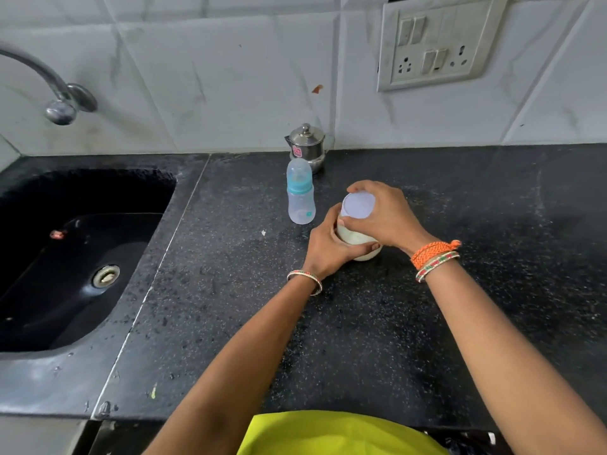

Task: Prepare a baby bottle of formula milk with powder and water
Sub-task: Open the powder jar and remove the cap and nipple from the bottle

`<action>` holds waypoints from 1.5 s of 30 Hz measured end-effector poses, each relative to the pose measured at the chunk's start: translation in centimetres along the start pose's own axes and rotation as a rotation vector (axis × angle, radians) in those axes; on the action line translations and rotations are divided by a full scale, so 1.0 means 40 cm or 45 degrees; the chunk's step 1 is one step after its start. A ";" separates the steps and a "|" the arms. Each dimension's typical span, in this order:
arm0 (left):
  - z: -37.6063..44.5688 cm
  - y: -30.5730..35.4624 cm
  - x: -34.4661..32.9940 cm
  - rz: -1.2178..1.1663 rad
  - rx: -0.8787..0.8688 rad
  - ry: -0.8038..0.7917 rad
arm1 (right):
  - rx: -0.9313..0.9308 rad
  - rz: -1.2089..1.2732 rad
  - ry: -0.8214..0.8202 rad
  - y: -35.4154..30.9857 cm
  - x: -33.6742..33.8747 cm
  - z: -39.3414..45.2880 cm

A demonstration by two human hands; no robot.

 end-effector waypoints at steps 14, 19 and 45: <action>-0.025 0.012 -0.030 -0.148 0.035 0.011 | -0.214 -0.209 0.393 -0.018 -0.036 -0.067; 0.000 -0.006 -0.006 -0.094 0.021 -0.019 | -0.207 -0.294 0.316 -0.005 0.008 -0.061; 0.033 -0.013 -0.023 -0.006 0.060 -0.300 | 0.426 -0.910 -0.040 -0.057 -0.001 0.023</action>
Point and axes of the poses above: each hand's wrist, its own z-axis towards the middle knuckle, its own x-axis out of the back of the hand, y = z × x, the point moved 6 cm from there along z, towards the middle knuckle, and after that the axes turned 13 degrees about y, right-handed, at the moved point
